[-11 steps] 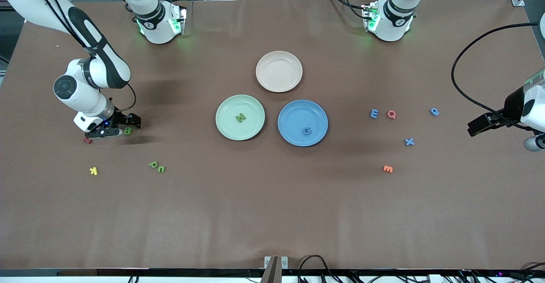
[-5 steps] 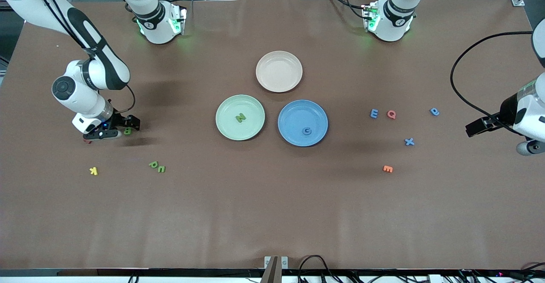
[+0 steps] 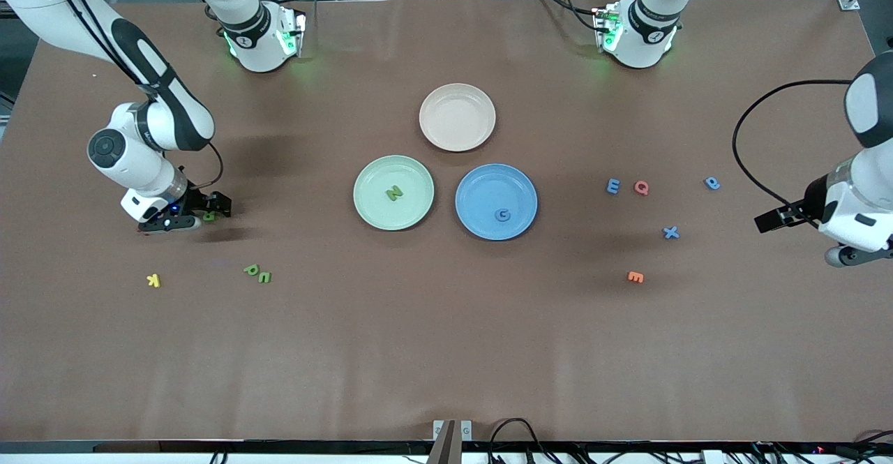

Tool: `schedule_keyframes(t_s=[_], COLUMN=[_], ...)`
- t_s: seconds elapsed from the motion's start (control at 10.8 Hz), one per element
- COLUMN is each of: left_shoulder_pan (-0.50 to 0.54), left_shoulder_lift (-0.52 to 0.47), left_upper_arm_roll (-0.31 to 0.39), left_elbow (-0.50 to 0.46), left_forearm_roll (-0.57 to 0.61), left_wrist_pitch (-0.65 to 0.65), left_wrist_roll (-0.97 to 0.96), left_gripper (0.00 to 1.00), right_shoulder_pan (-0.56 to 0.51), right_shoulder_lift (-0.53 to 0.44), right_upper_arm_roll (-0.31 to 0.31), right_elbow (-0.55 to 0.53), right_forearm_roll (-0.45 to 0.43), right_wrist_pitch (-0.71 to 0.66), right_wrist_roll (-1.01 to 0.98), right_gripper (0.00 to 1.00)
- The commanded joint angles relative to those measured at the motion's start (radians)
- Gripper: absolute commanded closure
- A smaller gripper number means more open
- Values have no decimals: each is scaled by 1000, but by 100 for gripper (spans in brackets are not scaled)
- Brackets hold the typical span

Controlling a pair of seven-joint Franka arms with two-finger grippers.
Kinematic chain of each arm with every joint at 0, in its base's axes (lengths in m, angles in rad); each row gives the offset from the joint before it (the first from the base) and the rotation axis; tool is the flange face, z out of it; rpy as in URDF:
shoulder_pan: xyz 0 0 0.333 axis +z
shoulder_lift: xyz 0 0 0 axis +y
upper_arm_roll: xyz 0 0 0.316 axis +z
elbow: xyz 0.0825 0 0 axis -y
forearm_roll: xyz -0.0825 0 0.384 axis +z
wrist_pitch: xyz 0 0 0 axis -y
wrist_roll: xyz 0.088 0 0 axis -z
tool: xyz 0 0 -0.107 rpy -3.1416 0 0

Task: Sort letters by color into matching plates
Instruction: 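Close the right gripper on the green B while the left gripper reaches the x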

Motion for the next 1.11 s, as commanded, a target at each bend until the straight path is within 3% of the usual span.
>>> schedule_keyframes(t_s=[0.0,0.09,0.46,0.74,0.83,1.01], left_shoulder_pan=[-45,-57,-68,-77,-80,-88], left_shoulder_lift=[-47,-47,-7,19,36,73], left_upper_arm_roll=[74,81,87,87,87,87], left_elbow=[-200,-266,-398,-479,-490,-490], left_forearm_roll=[-53,-56,-133,-144,-145,-145], left_wrist_pitch=[195,273,434,552,582,602], left_wrist_roll=[39,39,50,50,48,50], left_gripper=[0,0,0,0,0,0], right_shoulder_pan=[-21,-22,-39,-39,-39,-39], right_shoulder_lift=[15,14,3,3,3,3], right_upper_arm_roll=[11,11,13,13,13,13], right_elbow=[12,12,6,6,6,6], right_forearm_roll=[-19,-22,-25,-25,-27,-25], right_wrist_pitch=[11,12,11,11,11,11], right_wrist_roll=[9,7,7,7,7,7], right_gripper=[4,11,13,22,35,42])
